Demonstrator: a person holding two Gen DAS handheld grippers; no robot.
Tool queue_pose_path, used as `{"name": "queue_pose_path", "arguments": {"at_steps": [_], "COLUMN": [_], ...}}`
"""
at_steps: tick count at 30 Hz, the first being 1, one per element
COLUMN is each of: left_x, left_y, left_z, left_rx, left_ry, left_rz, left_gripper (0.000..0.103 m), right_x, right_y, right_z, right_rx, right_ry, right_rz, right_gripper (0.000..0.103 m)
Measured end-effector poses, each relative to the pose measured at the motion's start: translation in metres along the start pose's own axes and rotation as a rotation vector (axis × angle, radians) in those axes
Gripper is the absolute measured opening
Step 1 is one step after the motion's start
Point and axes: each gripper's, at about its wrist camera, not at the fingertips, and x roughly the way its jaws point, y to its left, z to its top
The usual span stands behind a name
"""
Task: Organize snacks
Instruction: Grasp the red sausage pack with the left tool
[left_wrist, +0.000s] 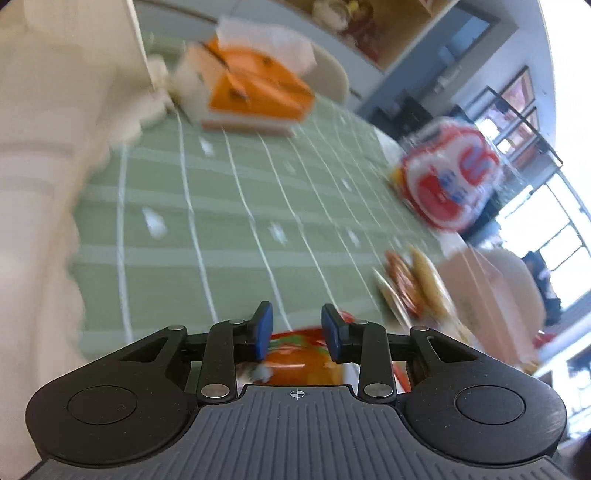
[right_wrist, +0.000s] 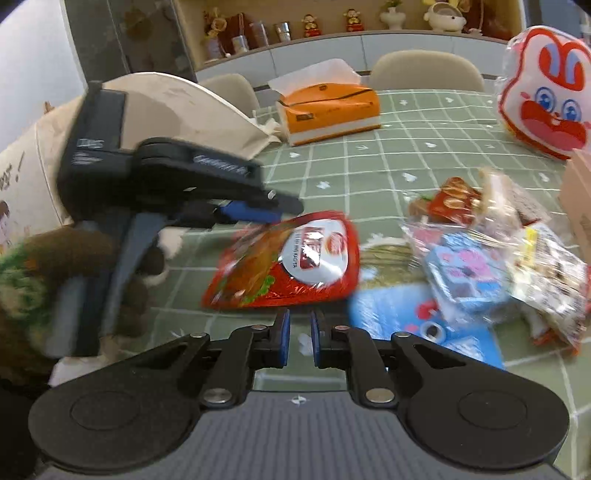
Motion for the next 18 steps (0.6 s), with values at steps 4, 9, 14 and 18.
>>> {"name": "queue_pose_path", "arguments": {"at_steps": [4, 9, 14, 18], "left_x": [-0.01, -0.025, -0.034, -0.033], "left_y": [-0.019, -0.054, -0.073, -0.064], "left_z": [-0.031, -0.063, -0.086, -0.092], "left_rx": [-0.038, 0.084, 0.258, 0.254], "left_ry": [0.074, 0.107, 0.072, 0.059], "left_rz": [-0.037, -0.062, -0.054, -0.09], "left_gripper": [0.032, 0.033, 0.034, 0.039], "right_x": [-0.013, -0.036, -0.073, -0.089], "right_y": [-0.014, -0.041, -0.045, -0.043], "right_z": [-0.011, -0.027, -0.047, -0.05], "right_rx": [-0.008, 0.06, 0.048, 0.061], "right_ry": [0.015, 0.009, -0.055, -0.097], "right_rz": [-0.06, -0.077, -0.11, -0.064], "right_gripper": [0.012, 0.011, 0.011, 0.011]}}
